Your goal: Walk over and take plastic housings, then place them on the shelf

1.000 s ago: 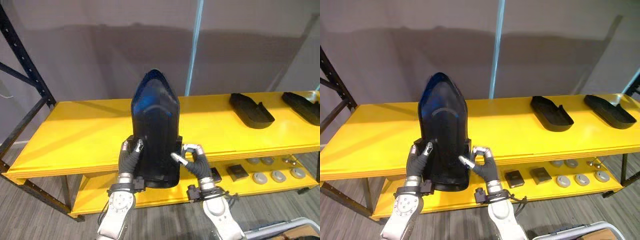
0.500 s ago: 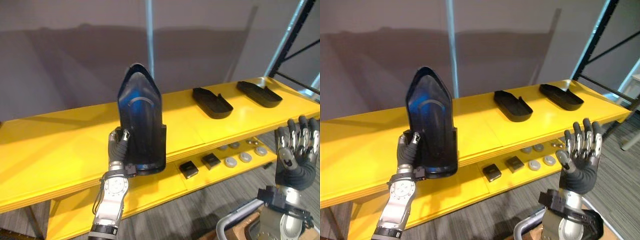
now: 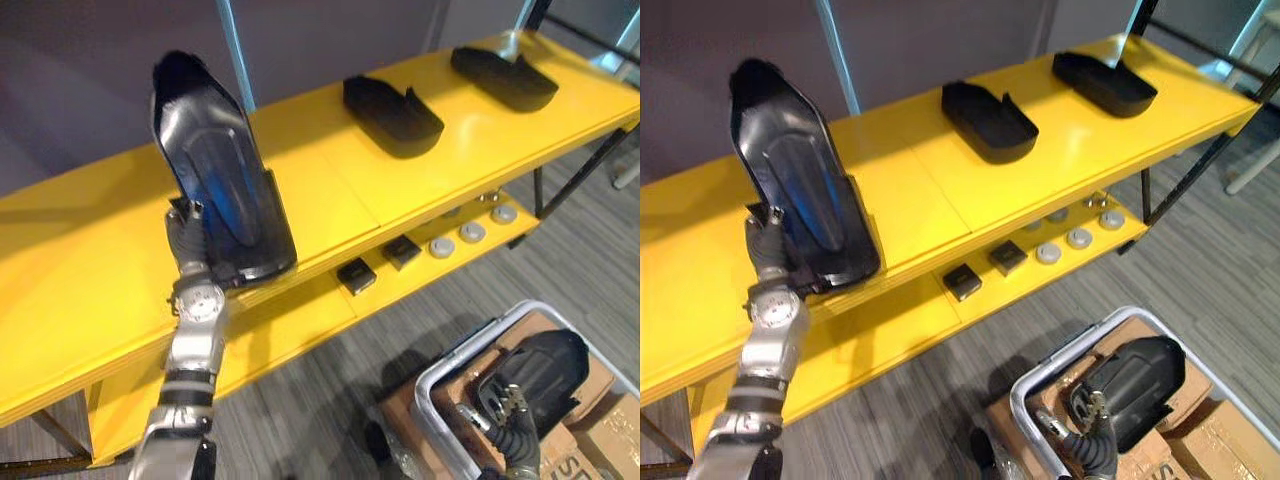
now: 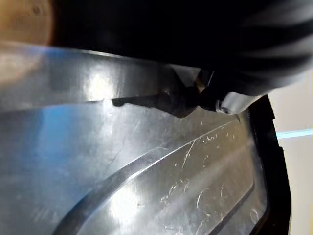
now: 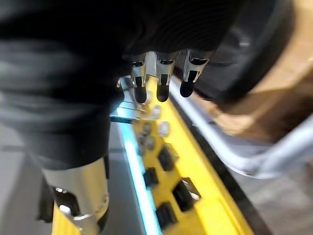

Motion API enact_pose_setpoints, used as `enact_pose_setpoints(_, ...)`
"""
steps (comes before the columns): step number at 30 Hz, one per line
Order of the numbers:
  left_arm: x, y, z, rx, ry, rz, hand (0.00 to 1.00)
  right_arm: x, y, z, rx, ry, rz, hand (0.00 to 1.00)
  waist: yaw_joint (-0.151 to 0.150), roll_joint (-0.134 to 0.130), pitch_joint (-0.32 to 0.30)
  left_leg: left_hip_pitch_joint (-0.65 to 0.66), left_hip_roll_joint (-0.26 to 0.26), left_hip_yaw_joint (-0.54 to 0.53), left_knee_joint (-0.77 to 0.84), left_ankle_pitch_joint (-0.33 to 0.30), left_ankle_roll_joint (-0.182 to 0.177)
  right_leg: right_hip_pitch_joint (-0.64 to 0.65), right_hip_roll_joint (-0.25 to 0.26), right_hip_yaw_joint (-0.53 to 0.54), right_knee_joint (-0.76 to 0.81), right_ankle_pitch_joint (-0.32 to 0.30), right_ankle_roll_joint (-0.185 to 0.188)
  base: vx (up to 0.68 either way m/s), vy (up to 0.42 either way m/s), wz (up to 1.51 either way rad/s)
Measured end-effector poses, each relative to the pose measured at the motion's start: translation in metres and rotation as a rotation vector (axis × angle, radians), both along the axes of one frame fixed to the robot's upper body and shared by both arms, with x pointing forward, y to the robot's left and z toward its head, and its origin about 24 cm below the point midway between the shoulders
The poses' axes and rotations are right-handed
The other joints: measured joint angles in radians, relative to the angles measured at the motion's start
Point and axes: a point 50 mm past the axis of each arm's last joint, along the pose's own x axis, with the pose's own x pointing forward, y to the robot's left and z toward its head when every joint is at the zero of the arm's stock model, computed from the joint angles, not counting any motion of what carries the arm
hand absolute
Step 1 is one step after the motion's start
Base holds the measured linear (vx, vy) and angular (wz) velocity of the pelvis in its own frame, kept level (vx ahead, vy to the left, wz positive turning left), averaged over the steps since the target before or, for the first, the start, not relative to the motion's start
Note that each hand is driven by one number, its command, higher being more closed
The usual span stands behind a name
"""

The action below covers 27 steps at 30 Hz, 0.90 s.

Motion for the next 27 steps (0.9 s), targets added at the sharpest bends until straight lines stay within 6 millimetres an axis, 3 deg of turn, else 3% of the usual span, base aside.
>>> enact_pose_setpoints(4,0.014,0.014,0.032,-0.027,-0.032,0.009,1.00,-0.002,0.023,-0.005,0.053,0.019,0.119,0.00,-0.002,-0.001,0.044,-0.026,0.001,0.000,0.015,0.000,0.000,-0.019,-0.001,0.001,0.000,0.005,-0.001,0.00,-0.001,-0.01)
enact_pose_setpoints(11,0.030,0.039,0.071,-0.012,0.009,0.018,1.00,-0.001,0.042,-0.004,0.097,0.010,0.208,0.00,-0.004,-0.006,0.087,-0.046,0.003,0.002,0.021,0.001,0.000,-0.039,-0.001,0.002,0.003,0.005,-0.001,0.00,0.000,0.00)
enact_pose_setpoints(12,0.031,0.042,0.077,-0.007,0.015,0.018,0.00,0.000,0.045,-0.004,0.106,0.007,0.220,0.00,-0.004,-0.007,0.097,-0.048,0.004,0.004,0.022,0.001,0.000,-0.041,0.000,0.002,0.003,0.005,-0.001,0.00,0.000,0.00)
enact_pose_setpoints(27,0.037,0.042,0.097,0.003,0.045,-0.027,0.00,0.000,0.056,0.004,0.153,-0.029,0.250,0.00,0.010,-0.012,0.110,-0.074,0.019,0.057,0.056,-0.009,-0.002,-0.058,0.001,0.006,0.010,0.005,-0.002,0.00,0.011,-0.02)
